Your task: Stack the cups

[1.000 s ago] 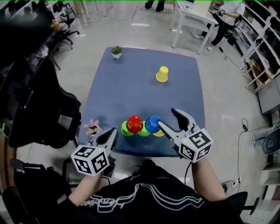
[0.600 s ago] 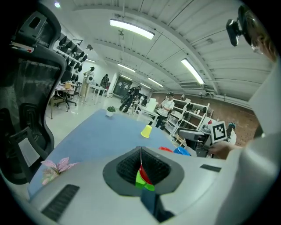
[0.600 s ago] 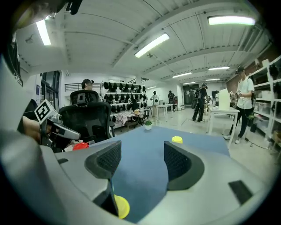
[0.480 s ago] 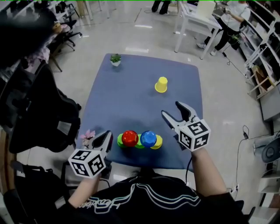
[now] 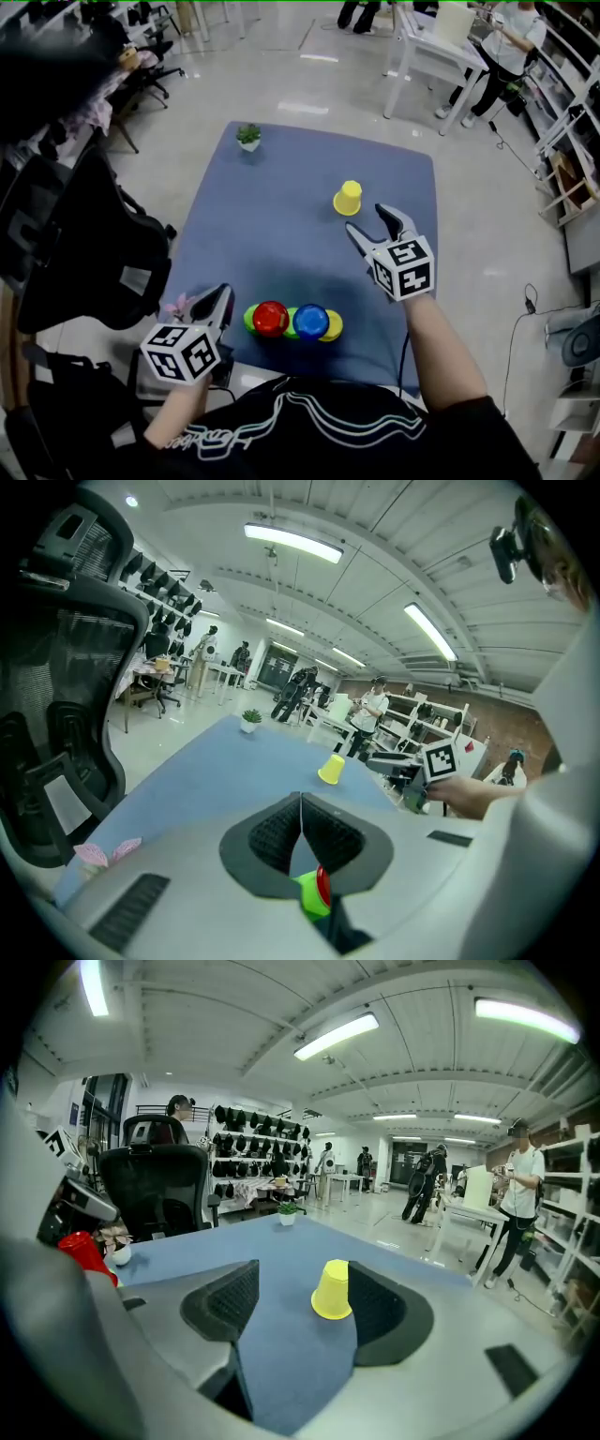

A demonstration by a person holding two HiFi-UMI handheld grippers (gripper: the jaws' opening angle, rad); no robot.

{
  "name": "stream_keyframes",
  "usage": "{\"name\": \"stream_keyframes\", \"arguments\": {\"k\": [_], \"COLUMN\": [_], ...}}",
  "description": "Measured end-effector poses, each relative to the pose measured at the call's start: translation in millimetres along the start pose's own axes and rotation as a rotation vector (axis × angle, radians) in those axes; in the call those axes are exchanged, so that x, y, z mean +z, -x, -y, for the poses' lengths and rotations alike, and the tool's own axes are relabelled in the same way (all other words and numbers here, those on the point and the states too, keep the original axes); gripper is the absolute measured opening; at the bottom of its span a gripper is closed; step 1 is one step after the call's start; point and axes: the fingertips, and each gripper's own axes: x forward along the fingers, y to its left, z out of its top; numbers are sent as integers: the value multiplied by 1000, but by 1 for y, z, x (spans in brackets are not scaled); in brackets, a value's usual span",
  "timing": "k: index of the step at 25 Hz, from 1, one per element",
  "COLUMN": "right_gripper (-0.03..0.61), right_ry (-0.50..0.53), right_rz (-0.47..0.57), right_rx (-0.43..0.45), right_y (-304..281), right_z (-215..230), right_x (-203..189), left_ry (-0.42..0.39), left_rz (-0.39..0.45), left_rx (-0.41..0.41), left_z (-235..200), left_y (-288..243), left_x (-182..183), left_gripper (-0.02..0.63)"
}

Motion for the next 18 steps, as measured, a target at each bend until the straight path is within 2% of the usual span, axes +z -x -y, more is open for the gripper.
{"name": "stream_keyframes", "arguments": {"k": [10, 18], "right_gripper": [304, 304], "right_ry": [-41, -48], "right_rz": [-58, -107], "right_rx": [-17, -30], "right_y": [-68, -108], "right_z": [39, 53], "right_x": [-30, -52], "left_ry": [-32, -18], "left_rz": [-33, -39], "left_rx": [71, 97], "left_z": [-8, -21], "left_y": [-22, -38], "left_x": [-4, -9], "left_gripper": [26, 26]}}
